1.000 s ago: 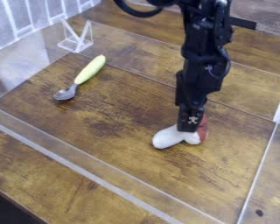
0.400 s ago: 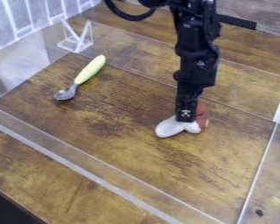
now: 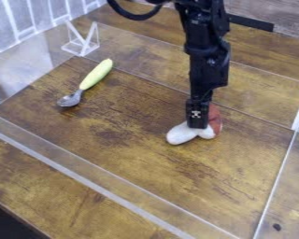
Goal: Remove the mushroom from the silver pot and put it on the table
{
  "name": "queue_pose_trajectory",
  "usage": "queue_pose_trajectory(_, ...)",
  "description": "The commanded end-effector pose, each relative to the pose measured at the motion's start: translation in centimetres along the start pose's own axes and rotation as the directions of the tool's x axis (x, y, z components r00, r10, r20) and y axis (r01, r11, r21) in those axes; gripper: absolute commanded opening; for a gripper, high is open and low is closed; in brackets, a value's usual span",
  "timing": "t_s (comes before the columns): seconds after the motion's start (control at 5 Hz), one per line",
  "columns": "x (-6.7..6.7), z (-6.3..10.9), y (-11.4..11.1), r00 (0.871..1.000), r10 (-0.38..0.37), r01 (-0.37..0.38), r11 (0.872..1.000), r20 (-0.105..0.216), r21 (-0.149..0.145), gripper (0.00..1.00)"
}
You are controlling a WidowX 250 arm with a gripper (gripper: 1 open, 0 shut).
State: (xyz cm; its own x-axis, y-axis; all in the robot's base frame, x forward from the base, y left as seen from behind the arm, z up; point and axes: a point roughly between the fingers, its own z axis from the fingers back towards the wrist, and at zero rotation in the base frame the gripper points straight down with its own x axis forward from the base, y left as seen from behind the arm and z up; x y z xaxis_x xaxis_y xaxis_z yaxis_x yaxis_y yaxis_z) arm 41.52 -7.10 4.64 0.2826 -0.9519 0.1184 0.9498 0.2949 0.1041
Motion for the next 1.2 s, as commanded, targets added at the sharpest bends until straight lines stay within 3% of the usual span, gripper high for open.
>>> queue_pose_trajectory(0.0,-0.8,2.6,1.6,0.998,0.06,-0.062,0.996,0.032,0.068,1.0)
queue_pose_trajectory(0.2,-1.2,3.4,1.8,0.993,0.113,-0.116,0.991,0.041,0.07,1.0)
queue_pose_trajectory(0.4,-1.5,3.6,1.8,0.993,0.107,-0.11,0.992,0.054,0.063,1.0)
queue_pose_trajectory(0.8,-1.0,4.0,2.0,0.981,0.186,-0.192,0.974,0.058,0.121,1.0)
queue_pose_trajectory(1.0,-0.9,4.8,2.9,0.981,0.183,-0.191,0.971,0.068,0.145,1.0)
